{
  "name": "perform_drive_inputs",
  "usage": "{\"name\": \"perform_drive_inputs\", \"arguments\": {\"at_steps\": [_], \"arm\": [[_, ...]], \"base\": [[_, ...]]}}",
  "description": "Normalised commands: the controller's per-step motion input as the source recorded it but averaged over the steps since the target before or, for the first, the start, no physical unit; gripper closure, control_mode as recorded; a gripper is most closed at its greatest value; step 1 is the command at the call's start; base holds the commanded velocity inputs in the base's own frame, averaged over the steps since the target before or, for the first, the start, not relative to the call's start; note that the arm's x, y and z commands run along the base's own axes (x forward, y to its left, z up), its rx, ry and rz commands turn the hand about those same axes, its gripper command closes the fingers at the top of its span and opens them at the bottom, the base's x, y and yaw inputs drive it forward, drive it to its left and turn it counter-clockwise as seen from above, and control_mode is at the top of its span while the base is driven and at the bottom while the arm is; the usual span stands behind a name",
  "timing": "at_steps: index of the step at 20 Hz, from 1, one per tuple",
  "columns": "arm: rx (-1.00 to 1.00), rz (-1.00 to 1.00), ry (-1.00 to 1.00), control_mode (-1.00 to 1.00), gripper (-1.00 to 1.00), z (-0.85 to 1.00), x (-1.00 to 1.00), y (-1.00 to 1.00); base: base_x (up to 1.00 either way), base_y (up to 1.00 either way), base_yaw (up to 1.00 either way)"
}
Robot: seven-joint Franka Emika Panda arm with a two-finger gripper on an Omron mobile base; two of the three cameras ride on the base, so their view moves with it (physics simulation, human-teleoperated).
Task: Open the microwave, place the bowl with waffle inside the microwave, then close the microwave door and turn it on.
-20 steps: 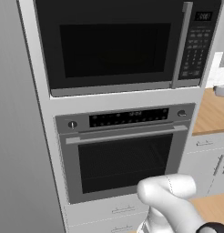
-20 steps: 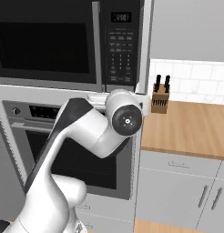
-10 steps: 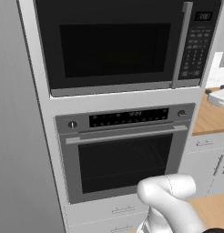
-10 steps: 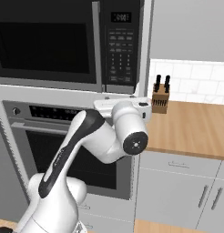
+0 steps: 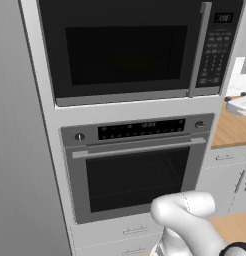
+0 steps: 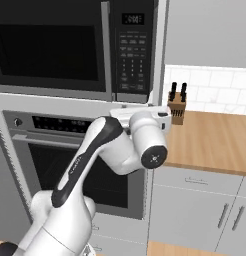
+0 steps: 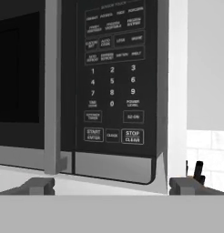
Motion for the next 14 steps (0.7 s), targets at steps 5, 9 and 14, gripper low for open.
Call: {"name": "perform_drive_inputs", "arguments": {"at_steps": [5, 9, 14], "arm": [[0.00, -0.25, 0.00, -1.00, -1.00, 0.00, 0.04, 0.00], [0.00, -0.27, -0.05, -1.00, -1.00, 0.03, 0.00, 0.17], [0.00, -0.01, -0.06, -1.00, -1.00, 0.03, 0.08, 0.12]], "base": [[0.00, 0.00, 0.00], [0.00, 0.00, 0.00], [0.00, 0.00, 0.00]]}}
